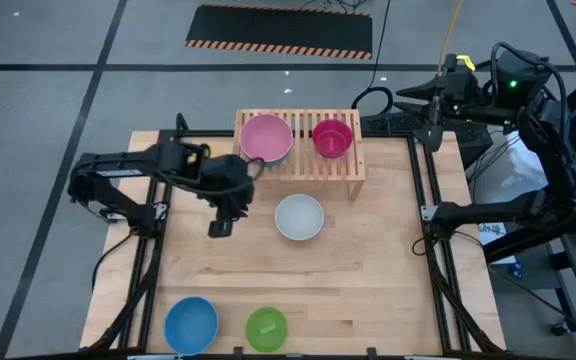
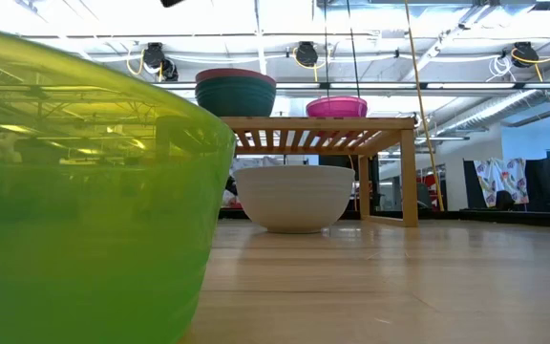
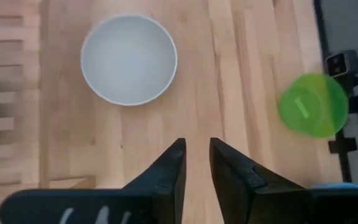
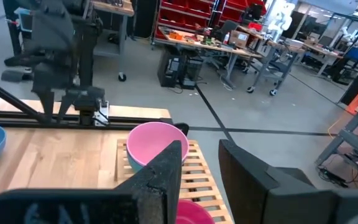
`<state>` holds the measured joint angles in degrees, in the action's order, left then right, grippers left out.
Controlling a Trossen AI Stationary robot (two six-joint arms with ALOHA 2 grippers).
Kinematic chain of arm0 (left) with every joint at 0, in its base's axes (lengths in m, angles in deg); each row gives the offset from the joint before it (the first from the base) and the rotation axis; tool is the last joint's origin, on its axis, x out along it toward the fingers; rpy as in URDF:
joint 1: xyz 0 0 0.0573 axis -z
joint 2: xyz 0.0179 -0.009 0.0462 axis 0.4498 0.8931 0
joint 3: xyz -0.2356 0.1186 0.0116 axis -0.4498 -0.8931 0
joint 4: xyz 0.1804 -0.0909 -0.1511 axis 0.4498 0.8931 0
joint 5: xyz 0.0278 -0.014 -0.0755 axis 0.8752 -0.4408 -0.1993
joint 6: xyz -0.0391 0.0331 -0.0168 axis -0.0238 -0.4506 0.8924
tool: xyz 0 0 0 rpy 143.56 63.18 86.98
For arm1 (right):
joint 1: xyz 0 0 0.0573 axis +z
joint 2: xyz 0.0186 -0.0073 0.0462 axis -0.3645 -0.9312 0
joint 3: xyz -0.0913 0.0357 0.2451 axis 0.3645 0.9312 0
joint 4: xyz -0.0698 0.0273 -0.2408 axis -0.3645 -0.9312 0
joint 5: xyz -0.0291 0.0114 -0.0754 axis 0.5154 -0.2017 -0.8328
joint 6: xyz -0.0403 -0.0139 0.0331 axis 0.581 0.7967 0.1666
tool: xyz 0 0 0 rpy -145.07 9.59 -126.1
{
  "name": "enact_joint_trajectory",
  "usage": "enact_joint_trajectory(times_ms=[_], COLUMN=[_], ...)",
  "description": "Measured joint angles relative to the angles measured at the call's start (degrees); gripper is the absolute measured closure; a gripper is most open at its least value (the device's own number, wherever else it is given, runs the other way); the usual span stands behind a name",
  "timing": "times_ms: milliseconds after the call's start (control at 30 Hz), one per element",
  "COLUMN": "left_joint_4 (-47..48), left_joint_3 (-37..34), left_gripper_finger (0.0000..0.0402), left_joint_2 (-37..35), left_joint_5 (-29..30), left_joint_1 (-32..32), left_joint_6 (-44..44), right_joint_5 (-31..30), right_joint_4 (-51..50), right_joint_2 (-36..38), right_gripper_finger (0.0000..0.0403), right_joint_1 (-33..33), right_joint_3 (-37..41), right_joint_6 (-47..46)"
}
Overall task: Place and stack bowls onto a shelf
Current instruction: Stack the white bowl on top of the pink bowl on the shelf
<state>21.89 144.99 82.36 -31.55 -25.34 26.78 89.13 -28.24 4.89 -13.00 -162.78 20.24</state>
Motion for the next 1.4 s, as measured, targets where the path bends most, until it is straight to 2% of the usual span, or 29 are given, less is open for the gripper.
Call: enact_joint_trajectory(times_ms=[100,300,433,600,1167,1400], left_joint_4=[0.1,-0.2,-3.8,-10.4,-13.6,-19.4], left_joint_3=[0.0,0.0,0.0,0.0,0.0,0.0], left_gripper_finger=[0.0313,0.0311,0.0311,0.0311,0.0311,0.0311], left_joint_2=[2.6,8.4,12.0,16.4,25.7,27.7], left_joint_5=[0.1,0.3,0.3,0.3,0.2,2.6], left_joint_1=[0.2,1.4,1.9,1.9,3.0,3.5], left_joint_6=[-3.8,-17.7,-21.5,-22.2,-21.4,-21.3], right_joint_5=[0.0,0.0,0.0,0.0,0.1,0.1], right_joint_4=[0.0,0.0,0.0,0.0,0.0,-0.1], right_joint_2=[0.0,0.0,0.0,0.0,0.0,0.1], right_gripper_finger=[0.0300,0.0300,0.0300,0.0300,0.0300,0.0300], right_joint_1=[0.0,0.0,0.0,0.0,0.0,0.0], right_joint_3=[0.0,0.0,0.0,0.0,0.0,0.0], right_joint_6=[0.0,0.1,1.3,1.4,4.5,4.5])
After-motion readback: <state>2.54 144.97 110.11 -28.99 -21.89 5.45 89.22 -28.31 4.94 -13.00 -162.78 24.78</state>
